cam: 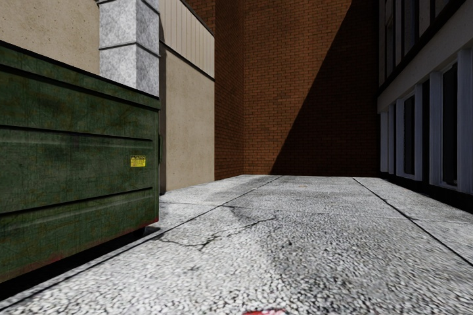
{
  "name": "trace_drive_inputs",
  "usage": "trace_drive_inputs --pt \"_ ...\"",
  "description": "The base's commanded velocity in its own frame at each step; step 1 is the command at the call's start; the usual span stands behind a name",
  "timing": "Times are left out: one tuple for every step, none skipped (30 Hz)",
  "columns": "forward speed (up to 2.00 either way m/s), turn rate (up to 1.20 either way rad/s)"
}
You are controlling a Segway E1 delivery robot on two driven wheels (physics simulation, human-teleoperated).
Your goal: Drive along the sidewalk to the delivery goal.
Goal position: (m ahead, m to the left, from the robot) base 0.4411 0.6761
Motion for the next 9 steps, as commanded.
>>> trace_drive_inputs --pt "0.00 0.00" --pt "0.00 0.00" --pt "0.00 0.00" --pt "0.00 0.00" --pt "0.00 0.00" --pt "0.00 0.00" --pt "0.00 0.00" --pt "0.00 0.00" --pt "0.00 0.00"
